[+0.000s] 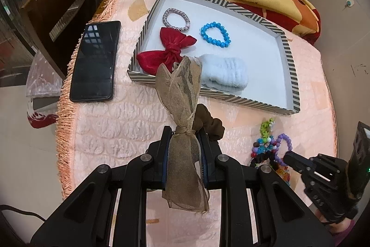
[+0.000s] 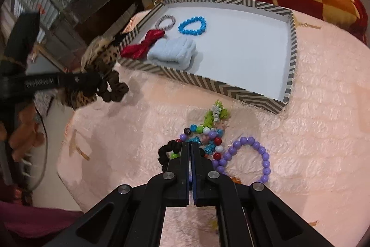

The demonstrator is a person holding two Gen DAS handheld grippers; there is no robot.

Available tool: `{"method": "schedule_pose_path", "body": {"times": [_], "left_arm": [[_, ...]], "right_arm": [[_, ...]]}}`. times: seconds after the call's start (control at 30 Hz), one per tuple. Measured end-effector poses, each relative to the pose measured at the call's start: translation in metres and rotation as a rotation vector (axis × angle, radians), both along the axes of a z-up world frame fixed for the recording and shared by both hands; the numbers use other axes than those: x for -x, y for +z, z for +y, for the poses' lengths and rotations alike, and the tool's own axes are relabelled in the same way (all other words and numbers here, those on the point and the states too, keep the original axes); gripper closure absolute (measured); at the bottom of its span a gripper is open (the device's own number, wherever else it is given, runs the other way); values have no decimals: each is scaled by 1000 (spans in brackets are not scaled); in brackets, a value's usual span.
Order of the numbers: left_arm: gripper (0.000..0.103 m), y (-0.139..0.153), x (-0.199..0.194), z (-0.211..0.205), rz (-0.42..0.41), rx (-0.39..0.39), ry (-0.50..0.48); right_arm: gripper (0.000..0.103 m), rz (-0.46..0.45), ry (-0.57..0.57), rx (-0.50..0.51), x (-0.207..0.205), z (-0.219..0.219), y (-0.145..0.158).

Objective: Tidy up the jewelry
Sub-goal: 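Lift the black scrunchie with the right tool while the left tool holds the tan bow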

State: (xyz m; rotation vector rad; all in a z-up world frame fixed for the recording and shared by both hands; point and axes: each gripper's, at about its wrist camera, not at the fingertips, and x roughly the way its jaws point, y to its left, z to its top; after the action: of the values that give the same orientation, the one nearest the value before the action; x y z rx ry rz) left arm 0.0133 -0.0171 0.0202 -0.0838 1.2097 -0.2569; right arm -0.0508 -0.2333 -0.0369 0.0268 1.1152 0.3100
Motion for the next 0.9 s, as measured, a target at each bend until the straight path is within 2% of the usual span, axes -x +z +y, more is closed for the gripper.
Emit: {"method": "schedule_pose_path", "body": {"times": [0.1,0.23,0.4,0.53,0.63,0.73,0.9], "left_arm": [[83,-2,2,-1,7,-5,-7],[83,-4,2,0,14,-6,-4],[83,-6,1,3,20,-6,8],[83,-7,1,3,24,-3,5],[83,-6,1,2,22,-3,1],[83,-4,0,2,21,0,0],[83,5,-2,-1,7,14,-12]], "right_arm": [[91,34,5,12,0,5,-12],[89,47,-29,12,-2,3,-23],[81,49,-26,27,-6,4,-26],[82,57,-25,13,-7,4,-29],[96,36,-45,-25,-5,1,-23],[97,10,-52,-99,-2,-6,-7],[97,-38,-62,-162,-4,-14,23]]}}
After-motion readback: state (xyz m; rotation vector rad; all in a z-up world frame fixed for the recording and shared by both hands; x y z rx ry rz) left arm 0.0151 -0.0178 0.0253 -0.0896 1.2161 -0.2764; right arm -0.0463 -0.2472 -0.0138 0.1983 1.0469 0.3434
